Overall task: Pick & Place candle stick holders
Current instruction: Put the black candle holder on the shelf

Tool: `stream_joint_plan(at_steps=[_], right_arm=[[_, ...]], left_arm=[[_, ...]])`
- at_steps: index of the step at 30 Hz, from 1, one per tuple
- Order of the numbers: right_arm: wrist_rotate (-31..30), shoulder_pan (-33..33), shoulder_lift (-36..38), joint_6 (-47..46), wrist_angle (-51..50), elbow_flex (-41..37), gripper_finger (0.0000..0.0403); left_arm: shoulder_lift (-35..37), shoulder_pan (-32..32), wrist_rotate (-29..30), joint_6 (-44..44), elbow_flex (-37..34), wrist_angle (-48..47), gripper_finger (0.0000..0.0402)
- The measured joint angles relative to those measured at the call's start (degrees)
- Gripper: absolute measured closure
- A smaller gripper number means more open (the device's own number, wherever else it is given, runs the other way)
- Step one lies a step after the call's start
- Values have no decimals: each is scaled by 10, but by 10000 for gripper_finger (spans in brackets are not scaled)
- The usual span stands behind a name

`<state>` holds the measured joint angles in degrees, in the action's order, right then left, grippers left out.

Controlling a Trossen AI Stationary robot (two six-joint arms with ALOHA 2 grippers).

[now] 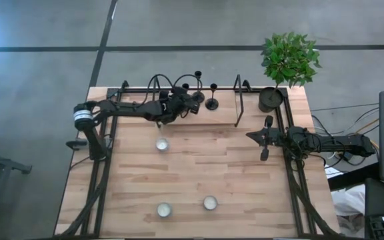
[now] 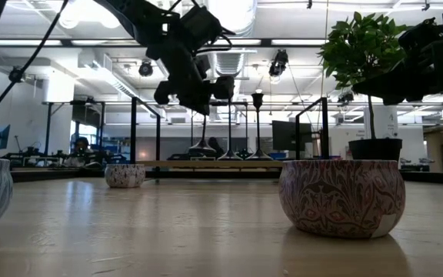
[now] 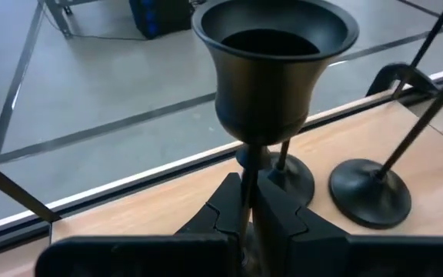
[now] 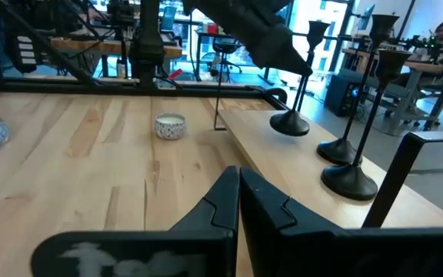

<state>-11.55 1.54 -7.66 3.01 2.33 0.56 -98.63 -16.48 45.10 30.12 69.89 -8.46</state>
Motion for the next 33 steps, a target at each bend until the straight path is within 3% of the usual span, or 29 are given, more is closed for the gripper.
stream_joint_plan(at_steps=[11, 18, 33], right_arm=[[0, 0, 0, 0, 0, 0, 394], [0, 0, 0, 0, 0, 0, 394], [0, 0, 0, 0, 0, 0, 394]], left_arm=[[0, -4, 9, 45, -40, 24, 384], [0, -4, 10, 25, -59, 82, 384], [1, -10, 17, 14, -64, 81, 384]])
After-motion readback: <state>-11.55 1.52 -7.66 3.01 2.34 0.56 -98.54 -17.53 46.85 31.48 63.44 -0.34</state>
